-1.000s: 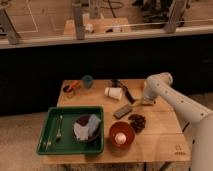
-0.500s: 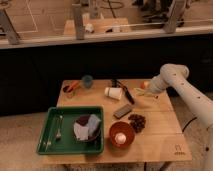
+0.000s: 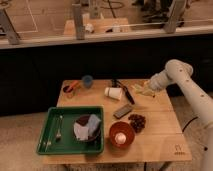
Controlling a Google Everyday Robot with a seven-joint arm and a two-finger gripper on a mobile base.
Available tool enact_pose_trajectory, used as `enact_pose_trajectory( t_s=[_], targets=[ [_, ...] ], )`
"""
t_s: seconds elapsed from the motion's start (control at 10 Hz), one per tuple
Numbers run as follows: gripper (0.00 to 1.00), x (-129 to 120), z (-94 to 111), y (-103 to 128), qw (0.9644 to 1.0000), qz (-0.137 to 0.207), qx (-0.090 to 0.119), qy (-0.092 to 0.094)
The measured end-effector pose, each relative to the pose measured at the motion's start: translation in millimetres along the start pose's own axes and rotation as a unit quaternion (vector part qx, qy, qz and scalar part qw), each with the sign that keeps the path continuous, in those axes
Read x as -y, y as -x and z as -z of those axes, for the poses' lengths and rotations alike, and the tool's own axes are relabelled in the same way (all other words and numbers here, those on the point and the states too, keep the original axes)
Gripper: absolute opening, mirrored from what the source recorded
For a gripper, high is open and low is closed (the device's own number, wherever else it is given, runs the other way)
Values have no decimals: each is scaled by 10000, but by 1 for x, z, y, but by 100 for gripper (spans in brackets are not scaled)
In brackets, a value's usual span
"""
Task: Place banana in plastic cup
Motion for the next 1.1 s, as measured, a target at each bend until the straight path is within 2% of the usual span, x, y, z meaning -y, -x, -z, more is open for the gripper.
enact_pose_trajectory(
  t_s=[0.2,0.4,0.6,0.9,1.1],
  targets=[
    [0,0,-1,1,10000,9,3,6],
    [0,-2,-5,11,9996,24,263,58],
    [0,-7,-13,33,9984,100,538,110],
    [0,-14,-34,99,9940,314,1031,204],
    [0,-12,-37,139,9868,365,1558,248]
  ],
)
